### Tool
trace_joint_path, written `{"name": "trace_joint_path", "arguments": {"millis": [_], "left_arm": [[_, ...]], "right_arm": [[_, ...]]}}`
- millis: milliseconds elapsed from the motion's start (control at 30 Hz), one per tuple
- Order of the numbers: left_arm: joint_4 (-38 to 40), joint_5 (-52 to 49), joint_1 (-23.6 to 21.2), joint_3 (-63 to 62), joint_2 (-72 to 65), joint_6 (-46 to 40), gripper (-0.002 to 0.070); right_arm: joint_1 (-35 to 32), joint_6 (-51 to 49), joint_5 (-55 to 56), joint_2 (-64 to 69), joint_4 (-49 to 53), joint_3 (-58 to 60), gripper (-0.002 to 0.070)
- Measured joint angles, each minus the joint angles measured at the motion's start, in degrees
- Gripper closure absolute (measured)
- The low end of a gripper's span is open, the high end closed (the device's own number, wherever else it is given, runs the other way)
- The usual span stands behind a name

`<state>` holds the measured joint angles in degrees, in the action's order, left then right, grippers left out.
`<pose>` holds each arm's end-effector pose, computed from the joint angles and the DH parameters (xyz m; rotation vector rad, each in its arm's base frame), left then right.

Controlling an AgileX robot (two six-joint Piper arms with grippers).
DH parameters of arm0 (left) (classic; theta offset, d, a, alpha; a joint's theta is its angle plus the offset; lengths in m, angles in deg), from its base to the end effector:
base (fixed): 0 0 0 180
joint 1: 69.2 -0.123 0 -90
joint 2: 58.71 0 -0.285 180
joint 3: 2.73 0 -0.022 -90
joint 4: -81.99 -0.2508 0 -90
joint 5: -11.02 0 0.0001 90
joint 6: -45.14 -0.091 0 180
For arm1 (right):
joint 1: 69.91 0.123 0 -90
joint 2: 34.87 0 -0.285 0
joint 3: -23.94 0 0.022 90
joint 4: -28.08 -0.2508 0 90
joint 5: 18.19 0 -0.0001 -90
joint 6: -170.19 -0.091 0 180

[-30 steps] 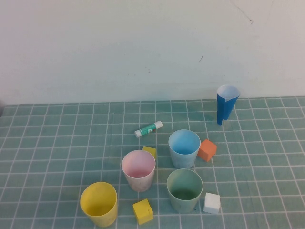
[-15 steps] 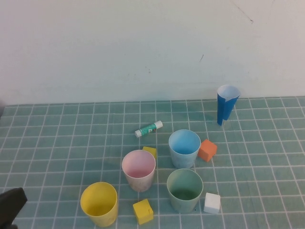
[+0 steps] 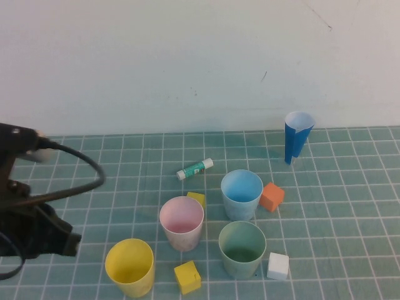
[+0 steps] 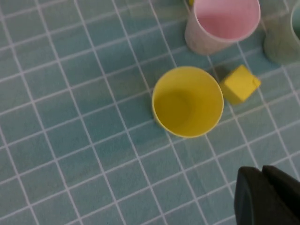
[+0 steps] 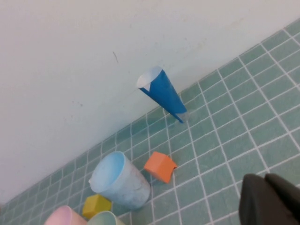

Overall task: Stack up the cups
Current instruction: Pick up the yellow cup

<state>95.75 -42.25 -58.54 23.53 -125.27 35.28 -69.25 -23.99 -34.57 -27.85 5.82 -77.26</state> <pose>0.1825 -0.0520 0.3206 0.3451 2.5138 -0.3063 0.0543 0.0104 0.1806 0.4633 1.7347 0.5514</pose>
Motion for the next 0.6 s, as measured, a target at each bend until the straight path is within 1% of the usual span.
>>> {"name": "trace_joint_path", "arguments": {"millis": [133, 233, 300, 367, 533, 600], "left_arm": [[-3.83, -0.08, 4.63, -1.16, -6.47, 1.82, 0.0678], [-5.15, 0.4, 5.74, -1.19, -10.96, 2.61, 0.0669], [-5.38, 0.9, 5.76, -1.29, -13.79, 2.84, 0.0635], [-5.44, 1.75, 5.85, -1.29, -16.65, 3.28, 0.0566], [-5.58, 6.16, 5.89, -1.4, -22.99, 5.33, 0.0332], [-5.58, 8.39, 5.89, -1.52, -25.19, 5.7, 0.0278]], "right_arm": [[0.0, -0.52, 0.23, 0.0, -1.87, 0.0, 0.0679], [0.0, -0.4, 0.23, 0.0, -1.9, 0.0, 0.0679], [0.0, -0.09, 0.27, 0.0, -1.9, 0.0, 0.0679], [0.0, 0.14, 0.27, 0.0, -1.9, 0.0, 0.0679], [0.0, 2.23, -2.06, 0.0, -1.9, 0.0, 0.0679], [0.0, 2.6, -2.79, 0.0, -1.9, 0.0, 0.0679]]}}
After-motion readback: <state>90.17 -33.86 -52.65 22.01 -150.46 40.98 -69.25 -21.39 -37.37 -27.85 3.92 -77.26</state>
